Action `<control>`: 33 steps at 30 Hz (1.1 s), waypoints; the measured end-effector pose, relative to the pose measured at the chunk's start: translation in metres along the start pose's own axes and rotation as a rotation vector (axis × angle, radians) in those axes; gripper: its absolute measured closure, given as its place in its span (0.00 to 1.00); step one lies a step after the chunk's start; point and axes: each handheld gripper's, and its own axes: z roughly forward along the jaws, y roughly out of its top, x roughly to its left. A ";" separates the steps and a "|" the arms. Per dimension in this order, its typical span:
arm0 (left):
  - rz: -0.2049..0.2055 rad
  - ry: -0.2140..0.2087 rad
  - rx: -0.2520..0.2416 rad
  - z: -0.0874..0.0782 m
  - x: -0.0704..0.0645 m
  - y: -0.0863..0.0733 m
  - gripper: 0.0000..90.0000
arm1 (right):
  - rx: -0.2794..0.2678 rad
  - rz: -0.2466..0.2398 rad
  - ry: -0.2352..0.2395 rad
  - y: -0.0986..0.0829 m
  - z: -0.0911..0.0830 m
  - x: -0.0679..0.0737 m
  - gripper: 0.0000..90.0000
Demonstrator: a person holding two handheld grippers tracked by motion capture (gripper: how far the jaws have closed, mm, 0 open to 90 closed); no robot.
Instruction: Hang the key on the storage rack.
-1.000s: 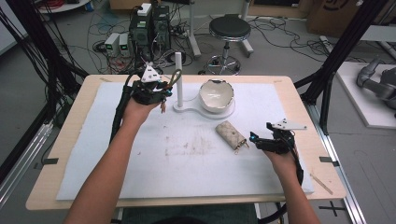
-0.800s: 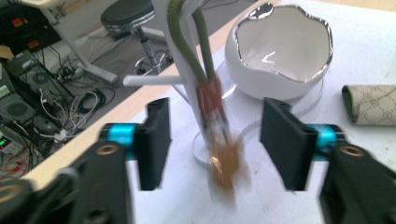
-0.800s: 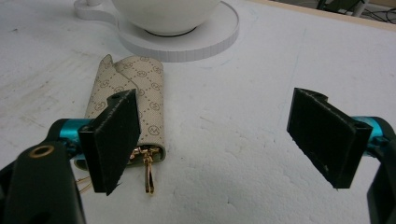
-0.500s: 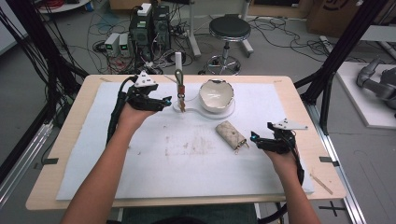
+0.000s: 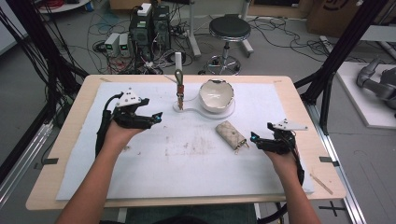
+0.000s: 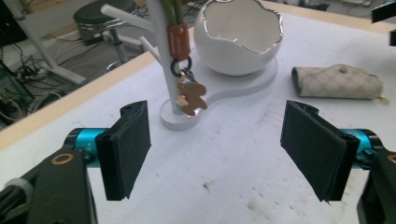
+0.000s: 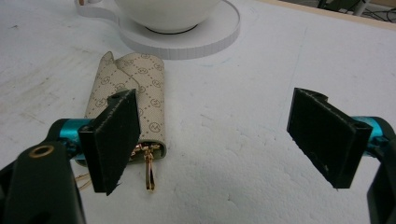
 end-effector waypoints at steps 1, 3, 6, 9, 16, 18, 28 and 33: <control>0.000 0.000 0.000 0.000 0.000 0.000 0.27 | 0.000 0.000 0.000 0.000 0.000 0.000 0.20; -0.020 -0.023 -0.006 -0.006 -0.001 -0.012 0.25 | 0.005 0.004 0.000 -0.001 0.000 -0.001 0.20; -0.023 -0.036 -0.011 -0.012 -0.002 -0.022 0.24 | 0.009 0.002 0.000 -0.001 0.001 0.000 0.20; -0.020 -0.042 -0.005 -0.017 -0.001 -0.028 0.23 | 0.014 -0.002 0.002 -0.001 0.001 0.001 0.20; -0.026 -0.050 -0.047 -0.036 0.009 -0.034 0.21 | 0.016 -0.011 0.002 -0.003 -0.001 0.002 0.20; -0.043 -0.048 -0.054 -0.039 0.012 -0.037 0.20 | 0.018 -0.014 0.001 -0.004 0.000 0.002 0.20; -0.085 -0.010 -0.034 -0.048 0.029 -0.054 0.18 | 0.045 -0.043 0.018 -0.004 0.007 0.010 0.20; -0.106 -0.007 -0.038 -0.051 0.034 -0.056 0.18 | 0.057 -0.059 0.019 -0.003 0.009 0.014 0.20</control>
